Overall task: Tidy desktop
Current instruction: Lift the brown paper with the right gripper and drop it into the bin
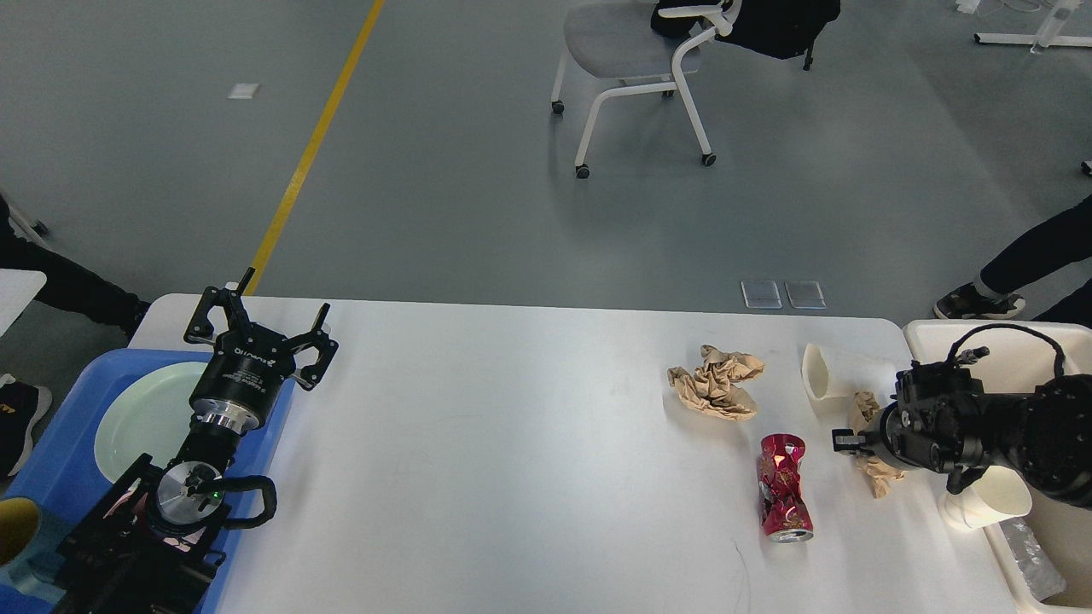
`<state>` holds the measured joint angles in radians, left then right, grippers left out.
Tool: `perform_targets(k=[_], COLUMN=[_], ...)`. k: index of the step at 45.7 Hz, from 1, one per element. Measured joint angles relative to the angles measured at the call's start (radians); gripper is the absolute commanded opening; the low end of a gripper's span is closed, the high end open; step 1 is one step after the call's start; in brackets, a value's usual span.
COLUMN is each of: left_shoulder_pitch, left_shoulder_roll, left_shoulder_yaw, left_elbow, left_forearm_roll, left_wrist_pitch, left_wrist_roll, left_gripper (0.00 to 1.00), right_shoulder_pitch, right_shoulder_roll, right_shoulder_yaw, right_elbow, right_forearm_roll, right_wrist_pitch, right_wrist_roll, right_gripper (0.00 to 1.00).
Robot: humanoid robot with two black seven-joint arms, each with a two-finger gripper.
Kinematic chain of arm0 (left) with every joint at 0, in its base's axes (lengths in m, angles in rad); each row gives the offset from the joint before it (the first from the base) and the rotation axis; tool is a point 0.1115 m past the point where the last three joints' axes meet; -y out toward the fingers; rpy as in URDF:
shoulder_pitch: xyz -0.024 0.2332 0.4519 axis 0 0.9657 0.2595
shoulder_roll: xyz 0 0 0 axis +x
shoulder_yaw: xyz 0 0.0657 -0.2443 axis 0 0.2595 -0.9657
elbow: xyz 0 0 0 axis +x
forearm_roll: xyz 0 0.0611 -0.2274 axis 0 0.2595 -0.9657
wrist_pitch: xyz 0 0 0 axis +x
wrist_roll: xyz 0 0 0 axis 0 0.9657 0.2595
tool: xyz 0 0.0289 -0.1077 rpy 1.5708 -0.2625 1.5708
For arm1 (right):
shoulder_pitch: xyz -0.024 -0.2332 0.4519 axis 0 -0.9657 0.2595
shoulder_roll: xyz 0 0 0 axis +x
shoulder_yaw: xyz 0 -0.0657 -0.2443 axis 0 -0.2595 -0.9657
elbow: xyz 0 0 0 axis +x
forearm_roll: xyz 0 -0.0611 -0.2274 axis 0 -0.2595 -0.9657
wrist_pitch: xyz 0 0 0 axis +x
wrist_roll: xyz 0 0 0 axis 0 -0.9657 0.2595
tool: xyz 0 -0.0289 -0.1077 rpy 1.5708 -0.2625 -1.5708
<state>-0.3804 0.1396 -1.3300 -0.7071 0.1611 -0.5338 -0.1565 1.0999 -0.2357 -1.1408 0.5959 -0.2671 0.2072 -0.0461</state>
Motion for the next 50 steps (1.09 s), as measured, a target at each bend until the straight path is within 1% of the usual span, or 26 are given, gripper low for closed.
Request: perform_targets(k=[5, 10, 19, 24, 27, 31, 35, 44, 50], left_shoulder_pitch=[0.0, 0.0, 0.0, 0.0, 0.0, 0.0, 0.0, 0.0, 0.0], left_shoulder_roll=[0.0, 0.0, 0.0, 0.0, 0.0, 0.0, 0.0, 0.0, 0.0], left_shoulder_yaw=[0.0, 0.0, 0.0, 0.0, 0.0, 0.0, 0.0, 0.0, 0.0], left_elbow=[0.0, 0.0, 0.0, 0.0, 0.0, 0.0, 0.0, 0.0, 0.0], left_forearm_roll=[0.0, 0.0, 0.0, 0.0, 0.0, 0.0, 0.0, 0.0, 0.0], left_wrist_pitch=[0.0, 0.0, 0.0, 0.0, 0.0, 0.0, 0.0, 0.0, 0.0], left_wrist_roll=[0.0, 0.0, 0.0, 0.0, 0.0, 0.0, 0.0, 0.0, 0.0], left_gripper=[0.96, 0.96, 0.96, 0.96, 0.96, 0.96, 0.96, 0.96, 0.96], right_shoulder_pitch=[0.024, 0.088, 0.344, 0.519, 0.626, 0.767, 0.908, 1.233, 1.409], right_shoulder_roll=[-0.006, -0.029, -0.122, -0.176, -0.195, -0.2, -0.197, -0.19, -0.188], right_shoulder_yaw=[0.004, 0.004, -0.001, -0.022, -0.055, -0.112, -0.173, -0.291, -0.32], right_elbow=[0.025, 0.092, 0.328, 0.426, 0.451, 0.474, 0.518, 0.696, 0.825], right_forearm_roll=[0.008, 0.01, 0.022, 0.071, 0.119, 0.194, 0.245, 0.281, 0.283], right_wrist_pitch=[0.017, 0.078, 0.232, 0.341, 0.438, 0.571, 0.661, 0.741, 0.752], right_wrist_roll=[-0.004, 0.002, 0.004, 0.0, -0.001, -0.002, -0.002, -0.004, -0.006], right_gripper=[0.0, 0.0, 0.0, 0.0, 0.0, 0.0, 0.0, 0.0, 0.0])
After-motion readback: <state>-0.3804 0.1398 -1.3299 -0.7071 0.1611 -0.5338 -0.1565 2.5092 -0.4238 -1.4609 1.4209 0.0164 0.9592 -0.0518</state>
